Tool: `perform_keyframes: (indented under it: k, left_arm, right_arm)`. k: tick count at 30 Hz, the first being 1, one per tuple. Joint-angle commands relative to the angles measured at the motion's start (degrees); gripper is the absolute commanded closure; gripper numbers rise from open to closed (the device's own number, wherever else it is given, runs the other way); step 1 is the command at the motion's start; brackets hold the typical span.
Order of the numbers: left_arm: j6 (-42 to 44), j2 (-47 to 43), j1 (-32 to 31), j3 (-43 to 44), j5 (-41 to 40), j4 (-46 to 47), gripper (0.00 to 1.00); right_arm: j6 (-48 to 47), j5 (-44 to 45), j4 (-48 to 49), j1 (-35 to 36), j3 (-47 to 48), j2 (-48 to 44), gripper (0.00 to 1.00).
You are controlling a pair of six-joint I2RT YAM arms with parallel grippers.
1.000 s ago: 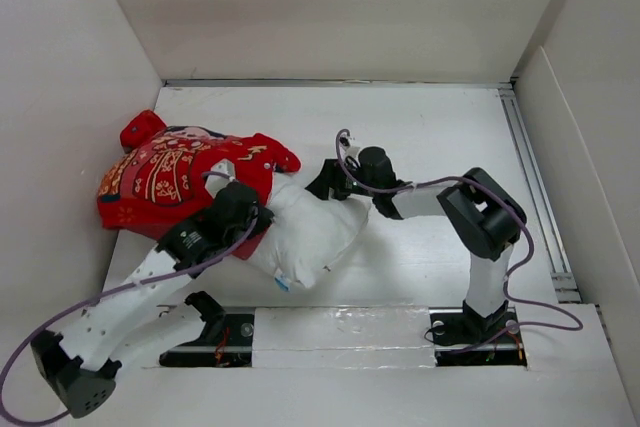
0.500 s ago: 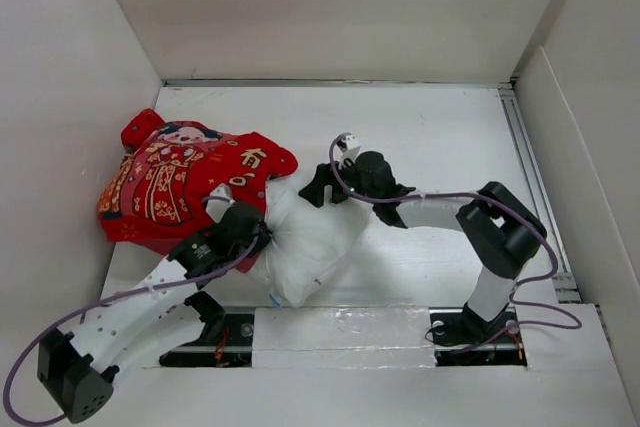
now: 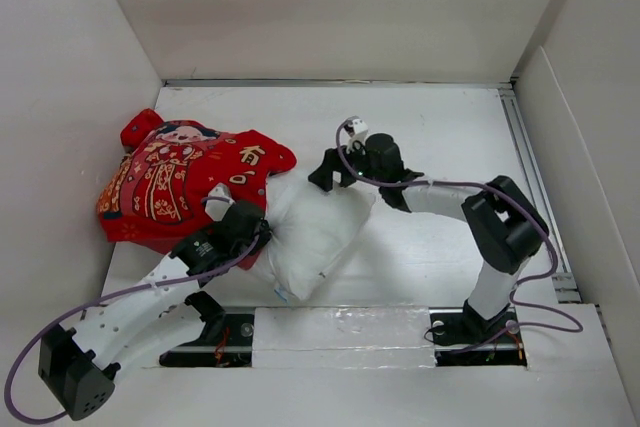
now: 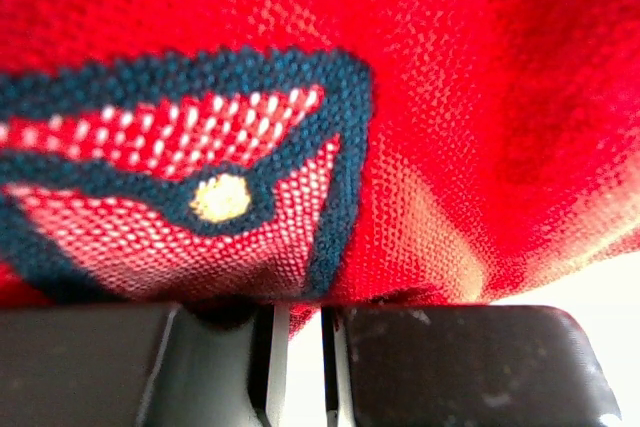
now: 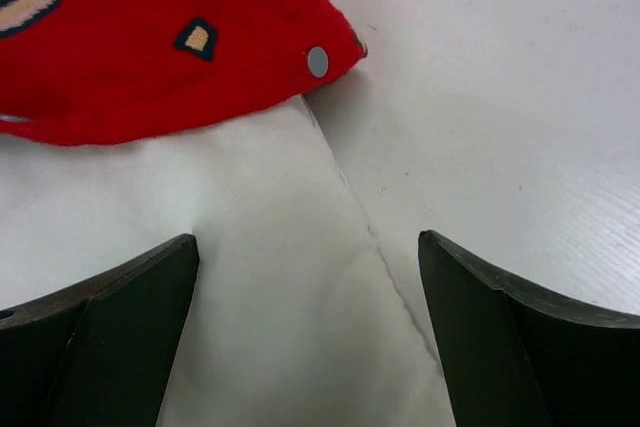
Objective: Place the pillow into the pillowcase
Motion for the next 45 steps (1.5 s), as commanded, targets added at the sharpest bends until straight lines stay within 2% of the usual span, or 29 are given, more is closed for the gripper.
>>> perform_keyframes:
  k: [1,3,5,8,9,11,14,20,22,24,25,26,27,28,29,32,34,35,36,37,38,39,40,42,43,44,45]
  left_arm:
    - [-0.99,0.65,0.43,-0.71,-3.06,-4.17,1.00]
    - [-0.99,1.17,0.43,-0.71,-3.06,-4.17,1.00]
    - [-0.46,1.17,0.43,-0.71,-3.06,-3.65,1.00]
    - [0.15,1.70,0.43,-0.71,-2.53,-3.12,1.00]
    - [0.15,1.70,0.43,-0.71,-2.01,-3.12,1.00]
    - [0.15,1.70,0.43,-0.71,-2.01,-3.12,1.00]
    - [0.15,1.70,0.43,-1.24,-2.01,-3.12,1.00]
    - [1.21,1.17,0.43,-1.24,-1.48,-3.12,1.00]
    - [1.90,0.65,0.43,-1.24,-0.87,-2.42,1.00]
    - [2.52,0.65,0.43,-1.24,-0.08,-1.28,1.00]
    - [4.53,0.65,0.43,-1.85,1.49,1.42,1.00]
    - [6.03,1.52,0.43,-2.38,2.55,3.02,1.00]
    - [7.08,2.31,0.43,-2.38,3.43,4.16,1.00]
    - [8.49,4.58,0.43,-1.86,3.96,4.87,1.00]
    - [9.28,5.65,0.43,-1.33,4.58,5.84,1.00]
    - [11.39,7.85,0.43,1.21,4.59,8.82,1.00]
    - [14.64,8.72,0.43,3.76,4.59,10.67,1.00]
    - [15.96,10.91,0.43,4.99,4.59,11.55,1.00]
    - [18.84,14.93,0.43,8.48,3.28,12.60,1.00]
    - [20.18,14.97,0.43,10.69,3.27,12.61,1.00]
    - [21.06,17.41,0.43,13.06,2.31,12.61,1.00]
    - [21.85,22.22,0.43,15.61,0.21,11.92,1.00]
    - [22.56,24.44,0.43,20.07,-0.85,11.91,1.00]
    - [22.56,29.53,0.43,24.05,-3.31,11.30,1.00]
    - [19.52,32.00,0.43,28.68,-7.76,7.12,1.00]
    - [19.49,32.02,0.43,28.73,-7.81,7.08,1.00]
    - [15.75,32.63,0.43,29.34,-9.11,5.68,1.00]
  right_arm:
    - [2.58,-17.53,12.57,-5.88,-4.01,-4.08,0.05]
    - [5.75,-20.60,17.73,-8.97,-6.67,-4.61,0.05]
    - [5.15,-19.38,14.42,-9.50,-5.18,-4.61,0.05]
    - [4.36,-19.37,10.55,-8.80,-0.35,-0.40,0.05]
    - [3.66,-19.37,8.44,-8.80,4.01,1.09,0.05]
    - [3.13,-21.99,4.93,-7.83,8.78,7.15,0.05]
    - [8.02,-28.76,6.91,-6.52,15.21,14.60,0.05]
    - [10.24,-32.28,7.46,-3.44,22.06,21.04,0.05]
    - [13.13,-38.40,10.59,-3.44,22.07,21.92,0.17]
    - [19.87,-42.64,20.50,-3.96,18.49,22.54,0.33]
    - [30.44,-44.67,28.12,-3.96,16.21,22.55,0.51]
    - [36.29,-46.60,44.90,-5.44,14.01,23.16,0.72]
    - [41.66,-46.62,51.68,-6.15,10.86,23.86,0.97]
    - [50.06,-46.62,57.23,-7.03,9.52,23.87,1.00]
    - [53.19,-46.62,66.60,-7.91,8.20,23.87,1.00]
    - [56.48,-43.20,70.12,-13.00,0.91,20.89,1.00]
    - [53.94,-39.86,65.49,-17.57,-5.48,15.03,1.00]
    - [49.58,-38.81,62.33,-18.98,-7.35,12.64,1.00]
    - [44.05,-36.80,50.47,-21.69,-10.76,7.14,1.00]
    - [44.00,-35.56,50.35,-22.94,-12.19,7.08,1.00]
    - [40.86,-34.41,45.56,-24.08,-13.33,0.90,1.00]
    - [35.09,-32.92,35.68,-25.05,-14.56,-2.55,1.00]
    - [32.33,-28.73,30.36,-26.45,-15.53,-6.07,1.00]
    - [24.10,-23.01,18.42,-26.46,-16.33,-16.23,1.00]
    - [19.87,-14.28,2.43,-22.72,-15.55,-21.35,1.00]
    - [19.83,-14.19,2.27,-22.68,-15.02,-21.40,1.00]
    - [16.78,-11.75,-1.64,-21.12,-14.49,-24.70,1.00]
